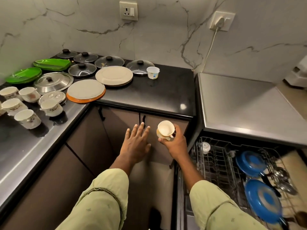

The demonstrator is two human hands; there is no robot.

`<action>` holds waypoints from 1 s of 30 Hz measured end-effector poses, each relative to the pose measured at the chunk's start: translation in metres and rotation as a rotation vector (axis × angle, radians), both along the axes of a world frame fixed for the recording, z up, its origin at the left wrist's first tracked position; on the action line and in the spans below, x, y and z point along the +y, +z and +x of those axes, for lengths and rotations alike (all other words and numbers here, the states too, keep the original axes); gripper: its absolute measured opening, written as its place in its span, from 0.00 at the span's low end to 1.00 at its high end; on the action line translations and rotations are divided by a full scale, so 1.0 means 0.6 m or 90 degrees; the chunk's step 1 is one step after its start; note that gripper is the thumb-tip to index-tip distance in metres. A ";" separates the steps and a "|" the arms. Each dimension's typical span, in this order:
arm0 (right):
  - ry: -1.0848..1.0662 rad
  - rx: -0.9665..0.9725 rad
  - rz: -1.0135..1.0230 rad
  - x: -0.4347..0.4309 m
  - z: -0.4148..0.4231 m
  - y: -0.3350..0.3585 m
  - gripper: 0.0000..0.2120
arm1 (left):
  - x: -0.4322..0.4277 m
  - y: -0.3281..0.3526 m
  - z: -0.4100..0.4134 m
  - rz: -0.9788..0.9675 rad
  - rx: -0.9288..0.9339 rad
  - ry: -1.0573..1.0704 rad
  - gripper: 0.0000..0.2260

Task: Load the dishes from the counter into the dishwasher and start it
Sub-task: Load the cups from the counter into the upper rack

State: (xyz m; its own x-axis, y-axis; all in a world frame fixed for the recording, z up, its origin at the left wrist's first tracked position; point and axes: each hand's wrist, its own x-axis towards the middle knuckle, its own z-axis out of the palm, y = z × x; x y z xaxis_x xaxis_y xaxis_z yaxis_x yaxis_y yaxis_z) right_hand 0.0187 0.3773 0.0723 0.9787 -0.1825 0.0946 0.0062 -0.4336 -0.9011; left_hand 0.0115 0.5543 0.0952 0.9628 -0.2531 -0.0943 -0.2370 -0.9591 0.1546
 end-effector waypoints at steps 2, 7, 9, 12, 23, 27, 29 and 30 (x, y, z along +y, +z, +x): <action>0.008 0.014 0.003 -0.010 -0.054 -0.008 0.34 | -0.006 -0.022 -0.046 -0.011 0.013 0.000 0.33; -0.011 0.074 -0.005 -0.065 -0.169 -0.020 0.35 | -0.062 -0.055 -0.139 0.016 0.070 -0.072 0.32; -0.034 0.091 -0.006 -0.093 -0.197 -0.029 0.37 | -0.089 -0.057 -0.155 0.018 0.085 -0.105 0.32; -0.067 0.111 0.007 -0.144 -0.238 -0.032 0.36 | -0.139 -0.054 -0.172 -0.001 0.094 -0.135 0.31; -0.136 0.211 -0.004 -0.362 -0.270 -0.082 0.35 | -0.342 -0.092 -0.167 0.026 0.200 -0.164 0.32; -0.098 0.254 -0.019 -0.447 -0.234 -0.109 0.33 | -0.424 -0.110 -0.144 0.030 0.269 -0.127 0.31; -0.071 0.268 -0.041 -0.479 -0.211 -0.126 0.32 | -0.457 -0.128 -0.129 0.034 0.296 -0.115 0.31; -0.058 0.275 -0.060 -0.495 -0.198 -0.140 0.31 | -0.474 -0.143 -0.119 0.035 0.307 -0.108 0.31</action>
